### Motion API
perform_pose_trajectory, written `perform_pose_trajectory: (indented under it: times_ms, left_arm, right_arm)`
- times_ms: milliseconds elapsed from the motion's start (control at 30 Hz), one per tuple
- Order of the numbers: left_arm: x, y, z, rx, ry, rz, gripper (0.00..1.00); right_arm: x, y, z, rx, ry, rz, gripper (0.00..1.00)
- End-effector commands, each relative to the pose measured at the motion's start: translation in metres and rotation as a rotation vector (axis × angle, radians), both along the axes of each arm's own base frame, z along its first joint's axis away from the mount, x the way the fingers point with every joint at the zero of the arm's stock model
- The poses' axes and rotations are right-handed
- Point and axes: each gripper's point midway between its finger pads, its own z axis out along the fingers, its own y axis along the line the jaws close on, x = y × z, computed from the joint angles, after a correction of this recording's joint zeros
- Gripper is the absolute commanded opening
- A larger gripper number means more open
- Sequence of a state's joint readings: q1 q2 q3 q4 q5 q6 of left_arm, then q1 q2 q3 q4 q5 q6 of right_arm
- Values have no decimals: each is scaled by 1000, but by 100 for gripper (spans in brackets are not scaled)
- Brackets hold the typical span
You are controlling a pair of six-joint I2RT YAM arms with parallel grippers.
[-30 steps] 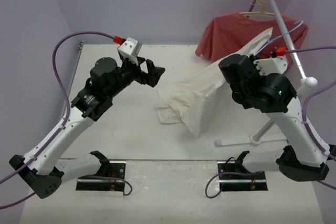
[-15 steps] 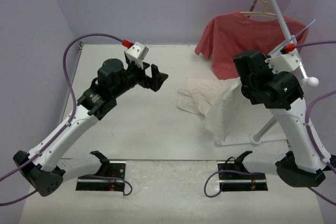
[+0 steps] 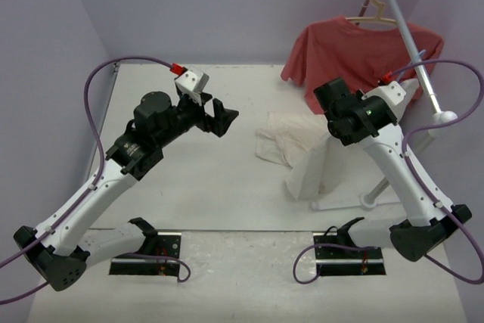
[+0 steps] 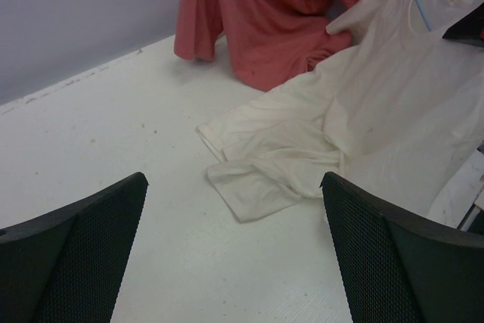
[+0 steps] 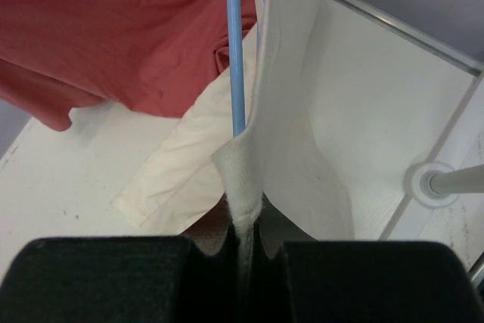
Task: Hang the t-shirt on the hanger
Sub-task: Place the hanger at the clothesline.
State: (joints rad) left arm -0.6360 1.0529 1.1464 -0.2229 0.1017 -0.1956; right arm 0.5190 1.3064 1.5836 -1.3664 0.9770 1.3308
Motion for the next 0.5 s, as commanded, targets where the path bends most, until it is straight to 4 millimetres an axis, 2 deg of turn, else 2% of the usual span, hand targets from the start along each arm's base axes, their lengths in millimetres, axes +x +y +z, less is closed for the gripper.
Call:
perform_pose_trajectory:
  times_ms: [0,267,467]
  left_arm:
    - [-4,4,15,-18,-68,-9,100]
    - [-2,8,17,-12,-79,14,100]
    - [5,15,13,16,-81,60,100]
  right_arm:
    - [-5,-14,-10,11,-14,-95,0]
    - [6,-10,-48,47,-29,-157,0]
    - [35,8,-57,85,-68,-140,0]
